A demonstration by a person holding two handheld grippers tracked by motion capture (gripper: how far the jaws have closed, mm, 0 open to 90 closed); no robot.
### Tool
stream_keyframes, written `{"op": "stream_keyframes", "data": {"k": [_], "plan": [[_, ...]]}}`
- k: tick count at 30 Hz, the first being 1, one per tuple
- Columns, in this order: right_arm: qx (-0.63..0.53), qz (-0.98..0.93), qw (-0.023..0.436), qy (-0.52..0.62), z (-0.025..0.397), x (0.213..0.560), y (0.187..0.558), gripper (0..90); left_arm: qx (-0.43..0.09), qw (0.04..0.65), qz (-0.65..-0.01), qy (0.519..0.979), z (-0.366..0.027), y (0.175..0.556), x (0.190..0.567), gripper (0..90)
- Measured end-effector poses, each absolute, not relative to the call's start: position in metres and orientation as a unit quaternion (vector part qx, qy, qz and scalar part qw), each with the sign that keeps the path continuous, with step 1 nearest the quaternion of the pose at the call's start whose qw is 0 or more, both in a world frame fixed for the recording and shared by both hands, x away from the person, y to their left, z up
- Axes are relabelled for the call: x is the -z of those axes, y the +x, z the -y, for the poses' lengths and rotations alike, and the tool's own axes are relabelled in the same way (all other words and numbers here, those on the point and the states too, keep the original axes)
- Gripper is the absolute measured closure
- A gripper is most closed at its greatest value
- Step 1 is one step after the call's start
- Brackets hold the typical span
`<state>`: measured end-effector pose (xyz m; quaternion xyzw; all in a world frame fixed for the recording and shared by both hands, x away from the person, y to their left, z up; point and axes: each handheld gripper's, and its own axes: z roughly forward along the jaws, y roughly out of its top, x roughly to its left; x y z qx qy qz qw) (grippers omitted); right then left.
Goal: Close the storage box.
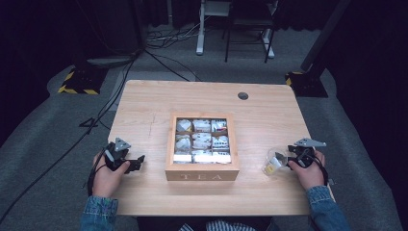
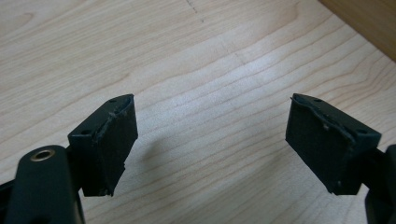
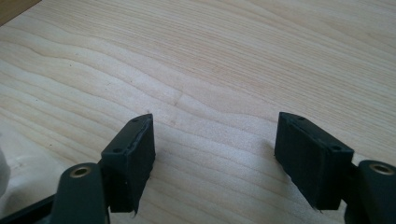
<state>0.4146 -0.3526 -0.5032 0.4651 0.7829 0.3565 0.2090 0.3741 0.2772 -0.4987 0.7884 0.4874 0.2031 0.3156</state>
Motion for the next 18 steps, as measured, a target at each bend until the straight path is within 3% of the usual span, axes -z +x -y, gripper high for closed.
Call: {"op": "stream_keyframes", "data": {"k": [18], "plan": [[-0.357,-0.785,0.208,0.462,0.3531,0.5032,0.4146,29.4,-0.187,0.322,-0.496,0.784,-0.2786,0.3763,0.5045,15.4]]}}
